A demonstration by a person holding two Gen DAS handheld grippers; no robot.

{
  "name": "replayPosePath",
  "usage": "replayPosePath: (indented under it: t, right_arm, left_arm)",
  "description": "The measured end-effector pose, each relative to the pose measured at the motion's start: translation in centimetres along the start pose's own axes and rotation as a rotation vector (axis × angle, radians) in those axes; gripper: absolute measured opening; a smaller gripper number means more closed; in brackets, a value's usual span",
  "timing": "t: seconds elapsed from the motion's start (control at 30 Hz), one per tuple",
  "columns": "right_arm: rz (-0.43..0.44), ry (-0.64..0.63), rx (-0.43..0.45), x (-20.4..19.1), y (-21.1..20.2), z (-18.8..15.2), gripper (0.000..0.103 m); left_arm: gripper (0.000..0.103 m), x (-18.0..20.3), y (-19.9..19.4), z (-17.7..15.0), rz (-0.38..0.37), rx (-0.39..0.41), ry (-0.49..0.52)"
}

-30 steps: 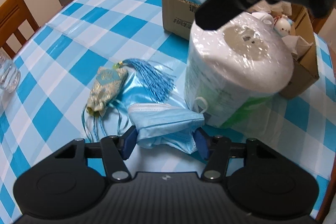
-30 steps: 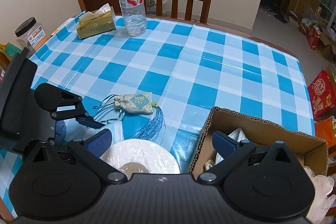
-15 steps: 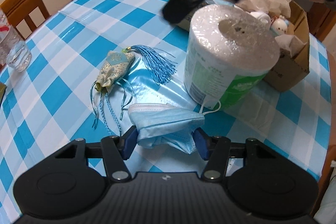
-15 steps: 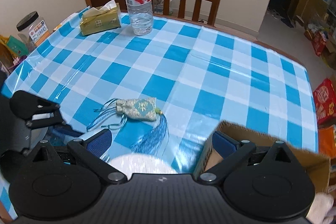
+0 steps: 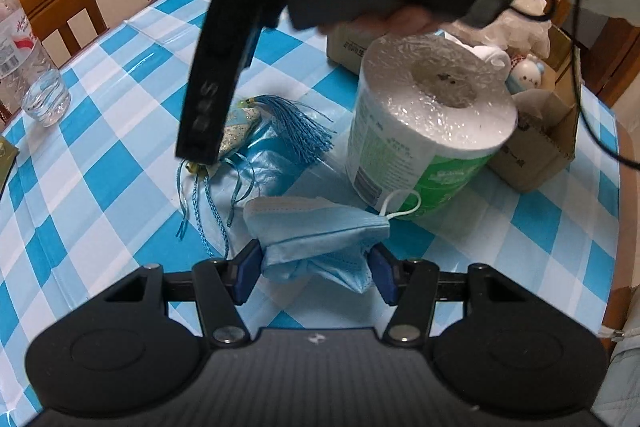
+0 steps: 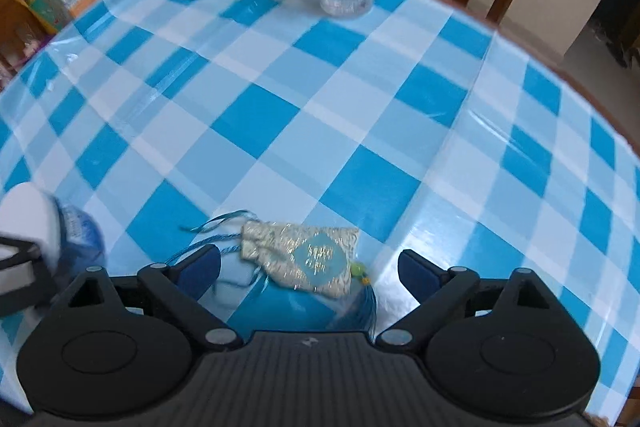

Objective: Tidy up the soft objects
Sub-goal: 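Grasp the green tasseled sachet with the right gripper while the left holds the mask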

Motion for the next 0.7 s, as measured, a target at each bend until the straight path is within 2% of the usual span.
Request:
replayPosePath:
  t: [0.17, 0.27, 0.43, 0.53, 0.67, 0.7]
  right_arm:
    - [0.042, 0.050, -0.055, 0.6, 2.6, 0.6, 0.096]
    - [0.037, 0.055, -0.075, 0.7, 3.5, 0.8, 0.084]
    - [0.013, 0.024, -0.119, 0.3, 4.3, 0.7, 0.080]
    - [0.000, 0.005, -0.119, 0.0, 4.3, 0.8, 0.072]
    - [0.005, 0.004, -0.108, -0.1, 4.0, 0.8, 0.051]
    - [0.012, 0.008, -0.105, -0.1, 3.8, 0.8, 0.049]
  left_arm:
    - [0.056, -0.1, 0.0, -0.1, -0.002, 0.001, -0.004]
    - [0.056, 0.0, 0.0, -0.1, -0.005, 0.001, -0.004]
    - [0.056, 0.0, 0.1, 0.0, -0.008, 0.003, -0.007]
    - [0.056, 0.0, 0.0, 0.0, -0.005, 0.005, -0.005]
    - [0.056, -0.1, -0.2, -0.1, 0.001, 0.005, -0.009]
    - [0.056, -0.1, -0.3, -0.1, 0.002, 0.005, -0.009]
Point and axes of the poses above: each gripper's, at about its wrist camera, not at the fingertips, and y roughly the way its jaws point, x to its right, z to its top, the point moved 6 cm from there along y, roughly the way its jaws point, and after that the axes turned 15 degrees about z, right-handed, at the moved point
